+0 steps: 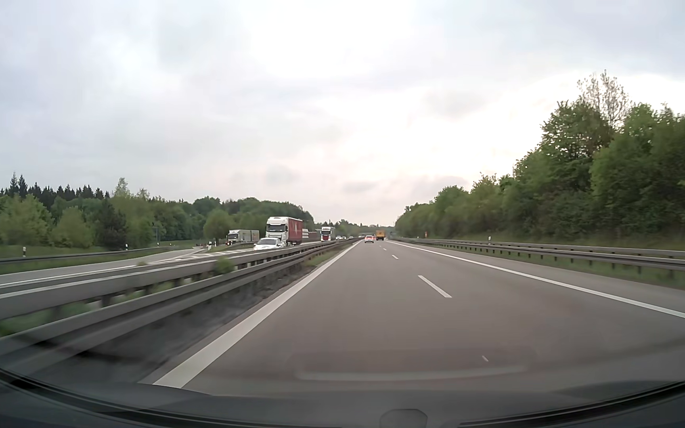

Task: Follow the waypoints while adhering to traffic rules and regulations

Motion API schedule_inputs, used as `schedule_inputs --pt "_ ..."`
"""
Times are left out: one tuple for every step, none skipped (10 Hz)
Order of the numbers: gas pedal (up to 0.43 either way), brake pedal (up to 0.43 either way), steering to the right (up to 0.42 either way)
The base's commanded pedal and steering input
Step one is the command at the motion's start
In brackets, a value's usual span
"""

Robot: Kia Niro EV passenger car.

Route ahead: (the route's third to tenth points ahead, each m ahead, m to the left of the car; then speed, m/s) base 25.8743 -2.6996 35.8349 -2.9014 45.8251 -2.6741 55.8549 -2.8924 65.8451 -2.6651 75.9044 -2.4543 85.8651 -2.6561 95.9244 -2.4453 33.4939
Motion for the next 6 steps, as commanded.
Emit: schedule_inputs --pt "0.15 0.0 -0.002" --pt "0.15 0.0 -0.003" --pt "0.15 0.0 -0.003" --pt "0.15 0.0 -0.004" --pt "0.15 0.0 -0.004" --pt "0.15 0.0 -0.004"
